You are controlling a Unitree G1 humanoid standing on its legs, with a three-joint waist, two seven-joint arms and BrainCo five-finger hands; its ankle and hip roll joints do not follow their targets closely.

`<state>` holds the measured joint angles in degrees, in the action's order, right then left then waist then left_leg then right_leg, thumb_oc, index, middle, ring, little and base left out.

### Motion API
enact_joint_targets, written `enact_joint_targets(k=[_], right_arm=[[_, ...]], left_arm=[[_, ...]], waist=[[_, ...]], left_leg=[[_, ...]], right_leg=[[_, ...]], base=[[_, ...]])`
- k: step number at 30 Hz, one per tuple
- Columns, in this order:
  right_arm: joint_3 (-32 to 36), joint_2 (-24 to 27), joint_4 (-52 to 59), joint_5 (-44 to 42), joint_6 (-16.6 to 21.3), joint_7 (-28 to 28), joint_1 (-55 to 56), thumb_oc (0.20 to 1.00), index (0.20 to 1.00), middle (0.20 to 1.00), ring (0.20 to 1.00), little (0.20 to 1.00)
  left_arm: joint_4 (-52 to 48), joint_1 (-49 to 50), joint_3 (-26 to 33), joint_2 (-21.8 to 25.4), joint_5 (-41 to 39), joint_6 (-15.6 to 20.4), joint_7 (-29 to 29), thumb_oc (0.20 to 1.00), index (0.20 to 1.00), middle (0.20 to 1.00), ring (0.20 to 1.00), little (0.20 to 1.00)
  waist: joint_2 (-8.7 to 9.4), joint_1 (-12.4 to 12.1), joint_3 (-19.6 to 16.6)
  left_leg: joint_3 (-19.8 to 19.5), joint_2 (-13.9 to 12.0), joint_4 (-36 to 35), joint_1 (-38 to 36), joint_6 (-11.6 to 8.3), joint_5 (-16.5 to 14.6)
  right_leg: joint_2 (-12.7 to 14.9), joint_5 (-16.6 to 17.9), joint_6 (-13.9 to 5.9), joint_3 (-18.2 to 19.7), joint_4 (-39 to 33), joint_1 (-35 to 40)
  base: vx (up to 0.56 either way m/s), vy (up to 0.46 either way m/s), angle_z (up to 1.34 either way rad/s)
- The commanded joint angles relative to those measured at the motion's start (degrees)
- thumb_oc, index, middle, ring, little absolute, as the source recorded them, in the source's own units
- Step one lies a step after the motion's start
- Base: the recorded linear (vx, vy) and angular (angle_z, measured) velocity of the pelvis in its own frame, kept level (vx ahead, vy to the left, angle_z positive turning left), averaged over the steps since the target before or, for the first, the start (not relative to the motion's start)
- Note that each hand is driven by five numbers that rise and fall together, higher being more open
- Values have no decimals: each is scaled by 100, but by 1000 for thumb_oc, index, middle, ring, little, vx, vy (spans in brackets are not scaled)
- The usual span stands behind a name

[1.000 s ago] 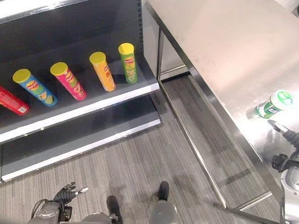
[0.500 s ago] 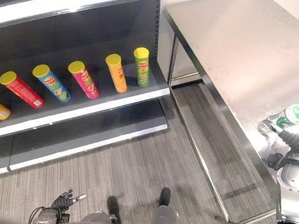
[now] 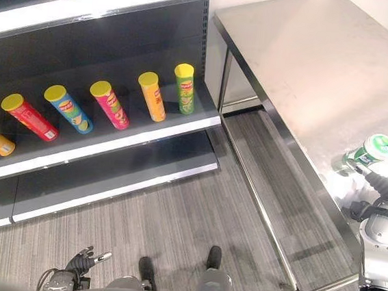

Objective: Put the goods on the table back onto the shelves and tidy them up.

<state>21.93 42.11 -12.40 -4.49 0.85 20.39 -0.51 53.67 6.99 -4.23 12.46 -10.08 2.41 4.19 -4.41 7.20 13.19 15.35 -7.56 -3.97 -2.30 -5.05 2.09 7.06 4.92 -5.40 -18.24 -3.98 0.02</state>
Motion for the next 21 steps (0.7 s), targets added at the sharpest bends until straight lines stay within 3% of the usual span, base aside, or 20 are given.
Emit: enact_joint_targets(k=[1, 6, 19, 20, 21], right_arm=[[45, 255, -285, -337, 288, 171, -453, 1000, 1000, 1000, 1000, 1000], [-85, 323, -682, -796, 333, 145, -722, 1000, 1000, 1000, 1000, 1000], [-460, 633, -1214, -992, 245, -4, -1101, 1000, 1000, 1000, 1000, 1000], [-487, 666, -1236, -948, 219, -6, -1114, 200, 200, 200, 200, 200], [-488, 667, -1237, -947, 220, -6, -1116, 200, 200, 200, 200, 200]], left_arm=[[23, -151, -38, 351, -22, 62, 69, 1000, 1000, 1000, 1000, 1000], [40, -116, -78, 375, -58, 46, 57, 1000, 1000, 1000, 1000, 1000], [82, -110, -114, 415, -127, 45, 58, 1000, 1000, 1000, 1000, 1000], [69, -114, -119, 420, -140, 40, 66, 1000, 1000, 1000, 1000, 1000], [68, -114, -119, 420, -140, 39, 66, 1000, 1000, 1000, 1000, 1000]], waist=[[345, -180, -77], [339, -235, -96], [325, -303, -88], [323, -306, -85], [323, -305, -84]], left_leg=[[-183, -450, 338, 14, -423, -303], [-201, -448, 306, -5, -443, -286], [-253, -462, 274, 6, -481, -225], [-263, -463, 268, 10, -482, -219], [-263, -463, 268, 10, -482, -219]], right_leg=[[279, -1096, -360, 331, 620, 7], [276, -1086, -362, 287, 588, 48], [257, -1104, -346, 212, 582, 64], [255, -1103, -343, 202, 583, 66], [255, -1104, -343, 201, 583, 66]], base=[[3, -10, 7], [0, 0, 0], [0, -1, 0], [0, 0, 0], [0, 0, 0]])
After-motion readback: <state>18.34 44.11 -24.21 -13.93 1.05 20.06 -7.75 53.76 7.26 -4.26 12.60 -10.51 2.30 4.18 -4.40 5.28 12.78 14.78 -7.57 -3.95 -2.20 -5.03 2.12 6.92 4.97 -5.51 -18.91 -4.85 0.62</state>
